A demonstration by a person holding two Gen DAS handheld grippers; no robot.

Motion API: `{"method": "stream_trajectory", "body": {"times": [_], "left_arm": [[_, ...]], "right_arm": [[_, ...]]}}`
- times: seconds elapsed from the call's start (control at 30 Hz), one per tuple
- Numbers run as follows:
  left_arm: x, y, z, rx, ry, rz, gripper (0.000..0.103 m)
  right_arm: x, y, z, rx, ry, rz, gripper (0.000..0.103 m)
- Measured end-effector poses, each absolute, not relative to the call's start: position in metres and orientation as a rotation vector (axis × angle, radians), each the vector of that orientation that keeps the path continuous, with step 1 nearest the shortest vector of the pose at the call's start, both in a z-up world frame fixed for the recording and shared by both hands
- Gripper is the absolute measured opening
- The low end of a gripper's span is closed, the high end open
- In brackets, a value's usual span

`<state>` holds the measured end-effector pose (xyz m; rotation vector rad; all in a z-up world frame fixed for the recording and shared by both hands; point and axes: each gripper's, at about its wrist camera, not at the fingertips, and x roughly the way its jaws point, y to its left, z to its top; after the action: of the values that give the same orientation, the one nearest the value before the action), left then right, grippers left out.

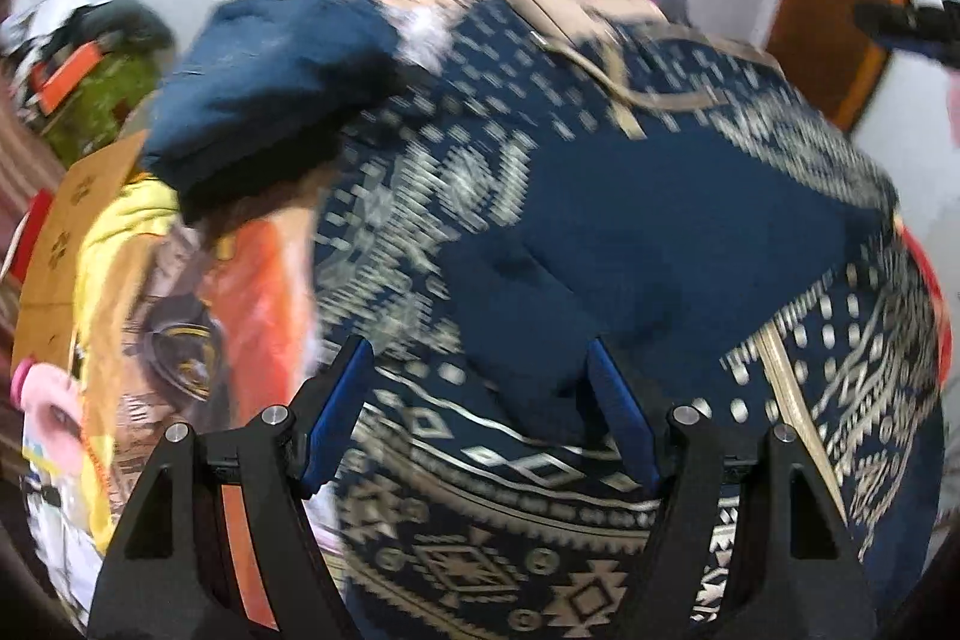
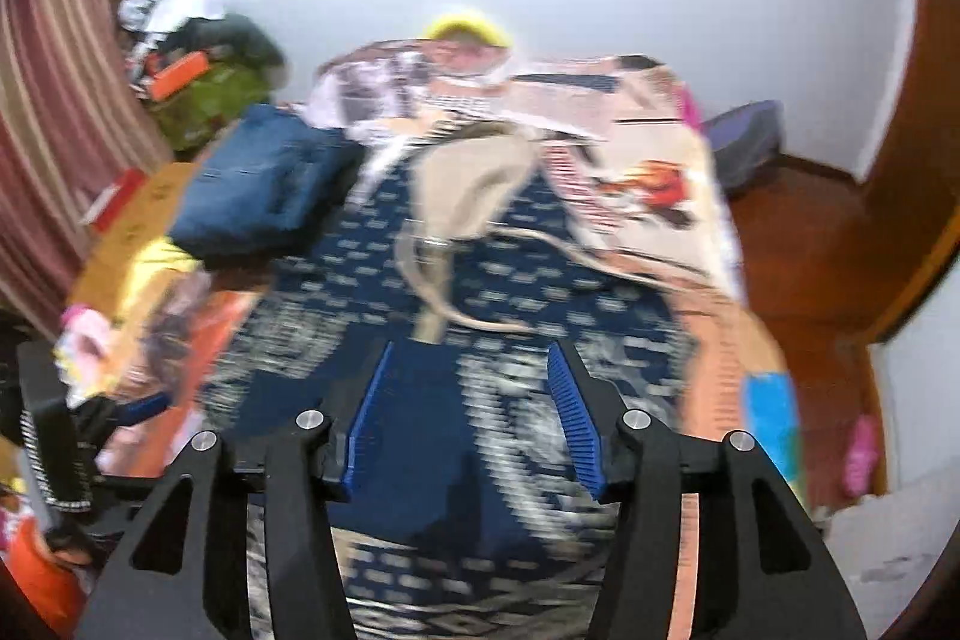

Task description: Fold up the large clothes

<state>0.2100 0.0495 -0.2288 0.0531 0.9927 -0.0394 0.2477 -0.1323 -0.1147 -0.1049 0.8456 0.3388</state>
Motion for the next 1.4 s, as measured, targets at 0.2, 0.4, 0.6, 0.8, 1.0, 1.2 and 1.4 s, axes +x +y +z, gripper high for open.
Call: {"method": "stream_trajectory", "body": {"times": [0.2, 0.4, 0.6, 0.8, 1.0, 1.2, 1.4], "left_arm": [[0.223, 0.028, -0.258, 0.142, 1.047, -0.022, 0.073], [0.249, 0.022, -0.256, 0.146, 1.025, -0.009, 0.073], [0.267, 0.025, -0.235, 0.095, 0.982, -0.043, 0.034], [0.268, 0.067, -0.188, -0.110, 0.886, -0.080, 0.011], [0.246, 0.107, -0.167, -0.181, 0.817, -0.041, 0.008], [0.229, 0.133, -0.208, -0.197, 0.922, 0.039, 0.008], [0.213, 0.153, -0.262, -0.225, 1.074, 0.072, 0.025]], "right_arm": [[0.251, -0.174, -0.161, -0.067, 0.976, 0.258, 0.049], [0.244, -0.191, -0.193, 0.003, 1.024, 0.243, 0.051], [0.246, -0.188, -0.188, -0.013, 1.024, 0.250, 0.053], [0.250, -0.191, -0.182, 0.014, 0.990, 0.248, 0.053], [0.251, -0.188, -0.198, 0.007, 1.023, 0.237, 0.054], [0.244, -0.185, -0.198, -0.013, 0.998, 0.228, 0.055], [0.242, -0.187, -0.198, -0.010, 1.000, 0.231, 0.056]]}}
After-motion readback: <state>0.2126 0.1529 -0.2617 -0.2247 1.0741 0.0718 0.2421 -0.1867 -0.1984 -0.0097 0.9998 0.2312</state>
